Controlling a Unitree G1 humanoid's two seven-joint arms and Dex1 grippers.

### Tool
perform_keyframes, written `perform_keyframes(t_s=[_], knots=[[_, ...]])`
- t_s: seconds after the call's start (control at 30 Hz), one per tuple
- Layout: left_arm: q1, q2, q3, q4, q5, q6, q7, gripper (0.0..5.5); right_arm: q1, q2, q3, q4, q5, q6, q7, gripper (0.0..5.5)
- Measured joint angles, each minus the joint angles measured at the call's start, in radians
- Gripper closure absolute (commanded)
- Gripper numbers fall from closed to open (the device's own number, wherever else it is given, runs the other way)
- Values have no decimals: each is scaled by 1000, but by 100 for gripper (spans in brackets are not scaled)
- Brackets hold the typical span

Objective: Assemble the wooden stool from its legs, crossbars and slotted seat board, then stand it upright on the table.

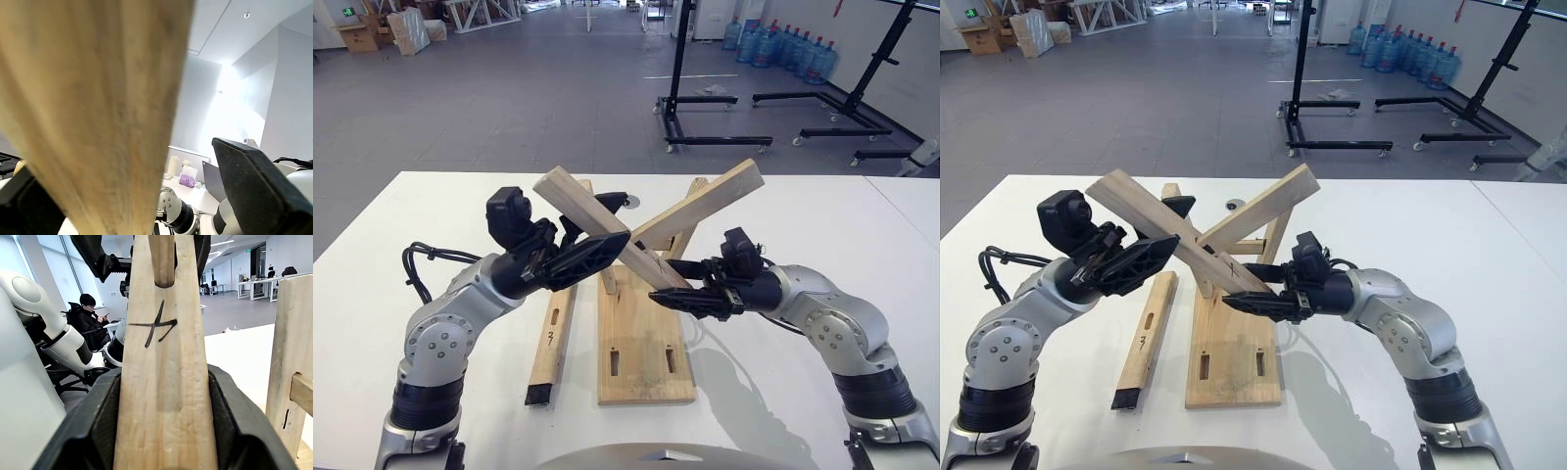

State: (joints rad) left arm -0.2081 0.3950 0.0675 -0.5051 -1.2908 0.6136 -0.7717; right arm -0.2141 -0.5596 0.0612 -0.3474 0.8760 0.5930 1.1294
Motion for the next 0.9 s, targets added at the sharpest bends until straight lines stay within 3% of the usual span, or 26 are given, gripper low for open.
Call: perform_keyframes(t_s=[0.37,0.63,0.9], knots=[[0,-5,24,14,-34,8,25,323,23,46,-2,2,-28,-64,21,345],[3,7,25,16,8,-5,-38,326,23,55,7,17,-82,-122,44,345],[1,24,32,0,83,-32,-84,331,32,33,7,16,-98,-68,3,184]])
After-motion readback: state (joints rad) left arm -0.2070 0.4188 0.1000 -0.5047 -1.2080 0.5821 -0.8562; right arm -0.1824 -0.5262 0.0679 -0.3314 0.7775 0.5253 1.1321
